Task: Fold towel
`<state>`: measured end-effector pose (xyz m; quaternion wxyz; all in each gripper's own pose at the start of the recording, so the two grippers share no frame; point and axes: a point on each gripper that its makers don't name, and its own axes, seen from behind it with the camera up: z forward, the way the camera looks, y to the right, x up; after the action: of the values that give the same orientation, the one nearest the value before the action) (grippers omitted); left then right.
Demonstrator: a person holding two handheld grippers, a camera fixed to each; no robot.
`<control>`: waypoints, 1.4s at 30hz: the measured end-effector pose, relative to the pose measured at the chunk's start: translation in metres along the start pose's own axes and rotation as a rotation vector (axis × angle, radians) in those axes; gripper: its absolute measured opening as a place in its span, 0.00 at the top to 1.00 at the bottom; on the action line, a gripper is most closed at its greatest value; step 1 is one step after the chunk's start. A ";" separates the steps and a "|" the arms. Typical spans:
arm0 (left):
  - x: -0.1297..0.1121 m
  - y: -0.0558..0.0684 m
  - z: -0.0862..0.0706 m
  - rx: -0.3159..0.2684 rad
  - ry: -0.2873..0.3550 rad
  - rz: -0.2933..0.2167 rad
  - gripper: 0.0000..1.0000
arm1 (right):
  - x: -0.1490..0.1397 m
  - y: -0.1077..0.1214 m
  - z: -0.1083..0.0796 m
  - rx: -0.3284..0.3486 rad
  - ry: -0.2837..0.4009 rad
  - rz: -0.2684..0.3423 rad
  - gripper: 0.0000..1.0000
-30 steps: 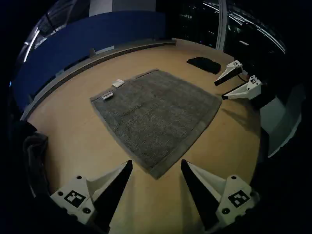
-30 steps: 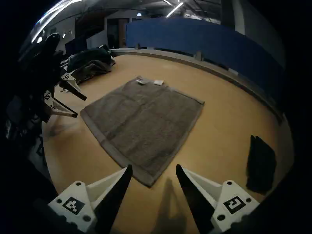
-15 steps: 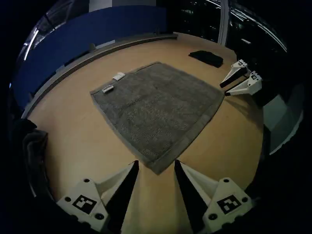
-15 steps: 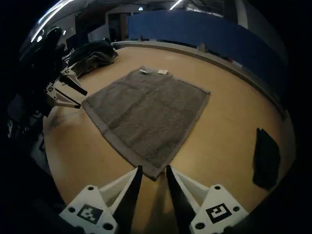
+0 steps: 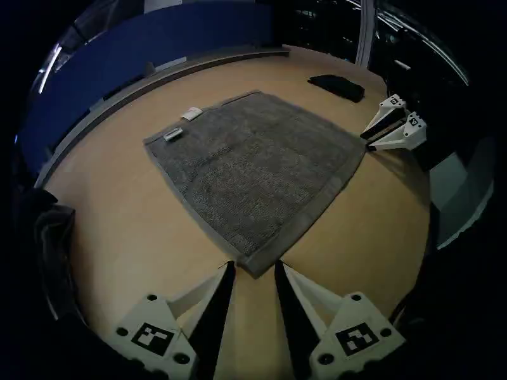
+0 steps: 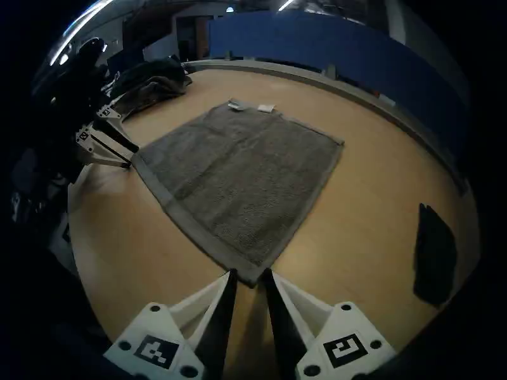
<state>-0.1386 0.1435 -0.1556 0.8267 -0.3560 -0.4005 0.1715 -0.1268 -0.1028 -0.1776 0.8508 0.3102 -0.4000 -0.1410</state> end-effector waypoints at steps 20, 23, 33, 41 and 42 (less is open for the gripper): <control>0.000 0.004 -0.003 -0.005 -0.009 -0.009 0.93 | 0.003 0.004 -0.002 -0.011 -0.001 0.005 0.89; 0.000 0.007 -0.004 -0.021 -0.012 -0.024 0.96 | 0.004 0.005 -0.002 -0.011 -0.003 0.004 0.89; 0.000 0.005 -0.003 -0.015 -0.018 0.004 0.99 | 0.004 0.008 0.000 -0.024 -0.010 0.000 0.91; 0.003 0.004 -0.007 -0.008 -0.010 -0.006 1.00 | 0.007 0.008 -0.002 -0.019 -0.001 0.013 0.92; 0.004 0.004 -0.008 -0.007 -0.008 -0.009 1.00 | 0.008 0.009 -0.003 -0.019 0.001 0.013 0.92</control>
<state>-0.1295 0.1452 -0.1599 0.8246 -0.3566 -0.4059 0.1677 -0.1193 -0.0990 -0.1687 0.8547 0.2996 -0.4004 -0.1391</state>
